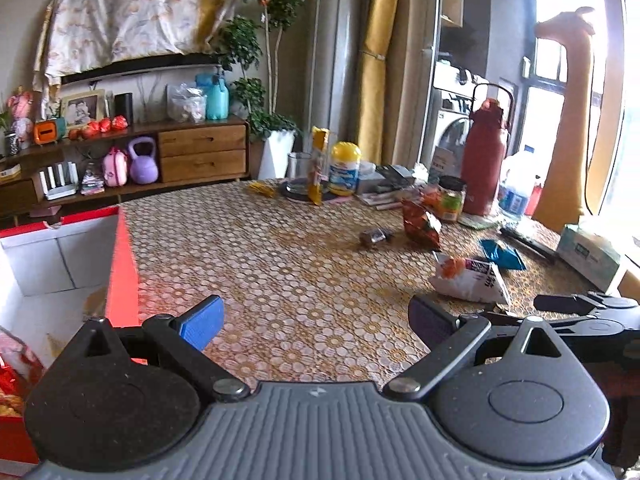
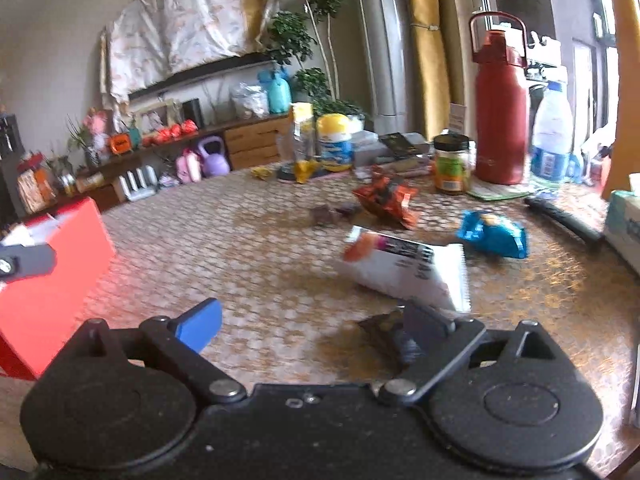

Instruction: Organize snacks

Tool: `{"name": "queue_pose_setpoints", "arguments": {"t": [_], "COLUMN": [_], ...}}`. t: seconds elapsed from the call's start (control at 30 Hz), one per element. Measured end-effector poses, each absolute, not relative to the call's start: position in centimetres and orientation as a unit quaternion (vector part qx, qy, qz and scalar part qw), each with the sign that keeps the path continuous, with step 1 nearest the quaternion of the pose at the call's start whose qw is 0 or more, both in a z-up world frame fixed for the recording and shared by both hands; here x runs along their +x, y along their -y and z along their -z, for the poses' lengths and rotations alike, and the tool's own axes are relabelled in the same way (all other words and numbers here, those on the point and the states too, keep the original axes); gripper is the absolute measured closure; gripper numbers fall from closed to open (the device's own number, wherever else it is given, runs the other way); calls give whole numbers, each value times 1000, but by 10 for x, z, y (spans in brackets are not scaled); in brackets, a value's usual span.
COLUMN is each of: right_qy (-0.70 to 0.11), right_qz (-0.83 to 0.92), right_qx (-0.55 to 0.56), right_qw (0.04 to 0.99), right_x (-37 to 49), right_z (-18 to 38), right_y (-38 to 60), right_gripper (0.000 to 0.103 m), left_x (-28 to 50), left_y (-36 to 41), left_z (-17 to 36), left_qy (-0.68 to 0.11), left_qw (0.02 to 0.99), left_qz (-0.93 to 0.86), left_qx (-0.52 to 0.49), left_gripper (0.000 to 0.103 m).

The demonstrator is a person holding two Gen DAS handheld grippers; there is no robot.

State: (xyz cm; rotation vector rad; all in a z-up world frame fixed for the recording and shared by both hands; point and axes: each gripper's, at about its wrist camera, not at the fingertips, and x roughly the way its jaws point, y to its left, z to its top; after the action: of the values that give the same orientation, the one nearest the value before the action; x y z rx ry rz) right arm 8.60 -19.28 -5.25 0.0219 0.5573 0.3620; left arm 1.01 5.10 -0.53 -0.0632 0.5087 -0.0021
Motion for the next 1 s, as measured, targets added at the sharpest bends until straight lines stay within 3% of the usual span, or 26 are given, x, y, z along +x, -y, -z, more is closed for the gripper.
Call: {"name": "queue_pose_setpoints", "arguments": {"t": [0.2, 0.63, 0.77, 1.0], "right_qy": [-294, -314, -308, -300], "right_qz": [-154, -154, -153, -158], "right_qx": [-10, -10, -3, 22], "right_qw": [943, 937, 939, 941], "right_x": [109, 130, 129, 128], "right_z": [75, 99, 100, 101], "right_y": [206, 212, 219, 232], "right_gripper": [7, 32, 47, 61], "left_x": [29, 91, 117, 160], "left_y": [-37, 24, 47, 74], "left_z": [15, 27, 33, 46], "left_qy": [-265, -273, -273, -291], "left_qw": [964, 956, 951, 937], "left_qz": [17, 106, 139, 180], "left_qx": [-25, 20, 44, 65], "left_gripper": [4, 4, 4, 4]}}
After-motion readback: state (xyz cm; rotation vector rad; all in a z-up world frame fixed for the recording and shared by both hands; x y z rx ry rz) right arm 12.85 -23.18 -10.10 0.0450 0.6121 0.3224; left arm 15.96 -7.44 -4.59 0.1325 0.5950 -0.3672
